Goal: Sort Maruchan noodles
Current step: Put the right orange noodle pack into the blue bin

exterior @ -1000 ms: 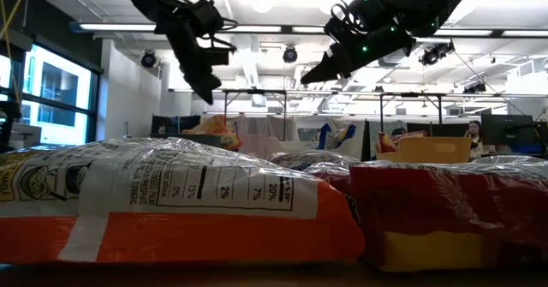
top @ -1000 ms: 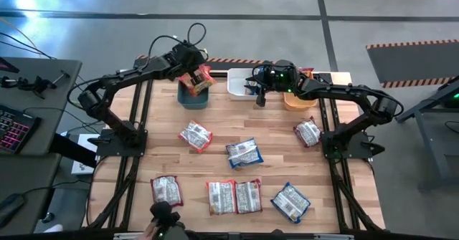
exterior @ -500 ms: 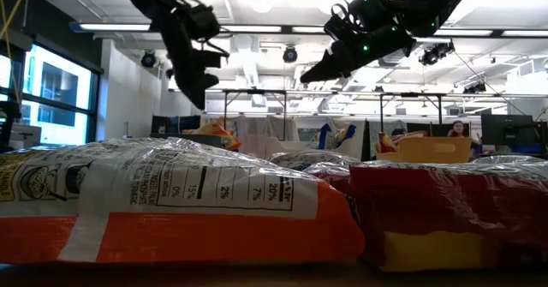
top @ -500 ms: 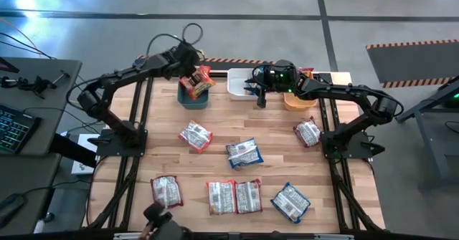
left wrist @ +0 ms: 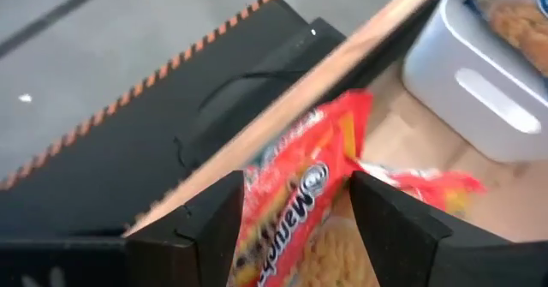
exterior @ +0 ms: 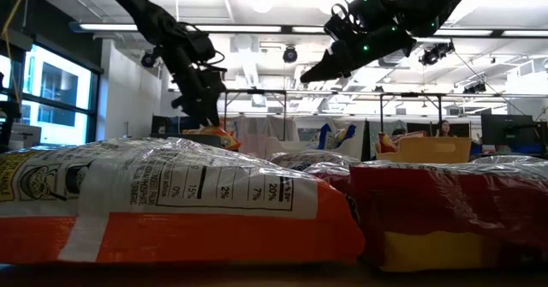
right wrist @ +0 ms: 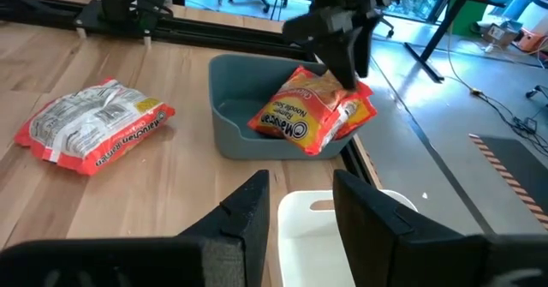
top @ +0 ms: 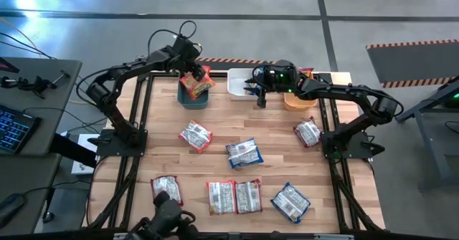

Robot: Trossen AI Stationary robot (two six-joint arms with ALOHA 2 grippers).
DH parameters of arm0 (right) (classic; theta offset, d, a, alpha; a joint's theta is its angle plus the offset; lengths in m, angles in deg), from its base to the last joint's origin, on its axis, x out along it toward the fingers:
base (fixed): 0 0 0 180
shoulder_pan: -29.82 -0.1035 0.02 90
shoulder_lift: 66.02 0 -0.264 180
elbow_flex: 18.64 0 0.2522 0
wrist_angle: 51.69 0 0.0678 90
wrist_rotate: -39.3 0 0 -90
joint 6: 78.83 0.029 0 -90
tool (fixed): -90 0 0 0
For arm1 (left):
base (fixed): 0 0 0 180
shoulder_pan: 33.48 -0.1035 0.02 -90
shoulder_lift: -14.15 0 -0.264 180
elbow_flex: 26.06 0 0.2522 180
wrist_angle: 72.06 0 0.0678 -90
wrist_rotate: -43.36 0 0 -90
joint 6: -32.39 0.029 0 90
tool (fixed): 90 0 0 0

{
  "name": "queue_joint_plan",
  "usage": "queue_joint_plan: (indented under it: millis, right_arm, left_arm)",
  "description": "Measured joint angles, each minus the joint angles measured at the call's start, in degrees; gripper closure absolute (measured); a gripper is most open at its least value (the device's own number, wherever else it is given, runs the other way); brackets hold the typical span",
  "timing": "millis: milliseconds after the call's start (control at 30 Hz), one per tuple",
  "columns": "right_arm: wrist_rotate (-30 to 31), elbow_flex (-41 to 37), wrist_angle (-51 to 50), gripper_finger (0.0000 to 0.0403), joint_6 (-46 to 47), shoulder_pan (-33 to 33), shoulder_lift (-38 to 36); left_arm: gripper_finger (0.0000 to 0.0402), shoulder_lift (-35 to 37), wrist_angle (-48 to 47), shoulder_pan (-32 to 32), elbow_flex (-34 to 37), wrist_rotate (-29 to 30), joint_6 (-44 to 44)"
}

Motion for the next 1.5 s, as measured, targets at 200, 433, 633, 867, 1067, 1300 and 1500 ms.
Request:
queue_joint_plan:
  millis: [200,433,633,867,1067,1300,1500]
  right_arm:
    - [0.0,0.0,-0.02,0.029,0.0,0.0,0.0]
    - [0.0,0.0,0.0,0.029,-0.02,0.0,0.0]
    - [0.02,0.0,0.0,0.029,-0.02,0.0,0.0]
    - [0.02,0.0,0.02,0.029,-0.02,0.0,0.0]
    - [0.02,0.0,0.06,0.029,-0.02,0.0,0.0]
    - [0.02,0.0,0.09,0.029,-0.02,0.0,0.0]
    - [0.02,0.0,0.47,0.029,-0.02,0.0,0.0]
  left_arm:
    - [0.0201,-1.31,0.93,0.46,-0.02,1.73,0.87]
    - [0.027,-1.3,-3.25,0.45,-0.02,1.38,4.72]
    - [0.0378,-1.29,-4.67,1.48,-0.02,1.83,12.33]
    - [0.04,1.26,-4.83,4.59,-0.04,13.32,18.98]
    - [0.0401,2.76,-9.99,7.09,-4.68,19.07,22.35]
    - [0.0401,2.87,-15.61,9.66,-10.21,24.58,27.74]
    - [0.0401,2.87,-17.41,12.16,-10.69,28.81,30.44]
